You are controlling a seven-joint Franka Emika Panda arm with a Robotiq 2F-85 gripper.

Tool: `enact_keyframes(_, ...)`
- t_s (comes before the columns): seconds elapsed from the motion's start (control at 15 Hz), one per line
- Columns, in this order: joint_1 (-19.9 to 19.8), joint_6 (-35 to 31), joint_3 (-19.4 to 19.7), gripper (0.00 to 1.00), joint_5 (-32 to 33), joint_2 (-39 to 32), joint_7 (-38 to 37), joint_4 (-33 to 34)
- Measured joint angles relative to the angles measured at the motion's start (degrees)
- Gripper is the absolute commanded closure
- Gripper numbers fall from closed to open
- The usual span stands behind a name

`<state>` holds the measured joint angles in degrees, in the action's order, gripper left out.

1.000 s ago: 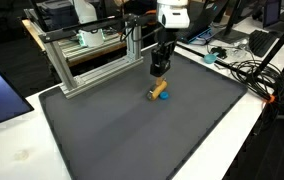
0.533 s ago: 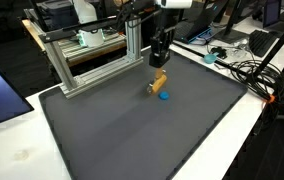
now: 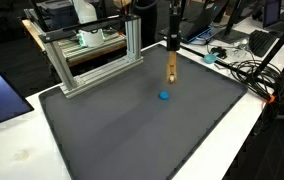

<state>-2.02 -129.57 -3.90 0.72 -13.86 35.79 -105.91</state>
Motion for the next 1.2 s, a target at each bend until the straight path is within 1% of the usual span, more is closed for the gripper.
enact_keyframes(0.13, 0.00, 0.10, -0.77, 0.53, -1.21, -1.17, 3.08, 1.10)
enact_keyframes(0.2, 0.00, 0.10, -0.88, 0.78, -1.23, -1.61, 3.47, 1.47)
enact_keyframes(0.47, 0.00, 0.09, -0.88, 0.78, -1.09, -2.35, 4.94, 1.35)
enact_keyframes(0.93, -0.82, 0.44, -0.53, 0.78, 0.85, -6.38, 18.59, 1.13)
enact_keyframes(1.2, -1.22, 0.28, -0.29, 0.78, 2.24, -8.13, 23.36, 1.31)
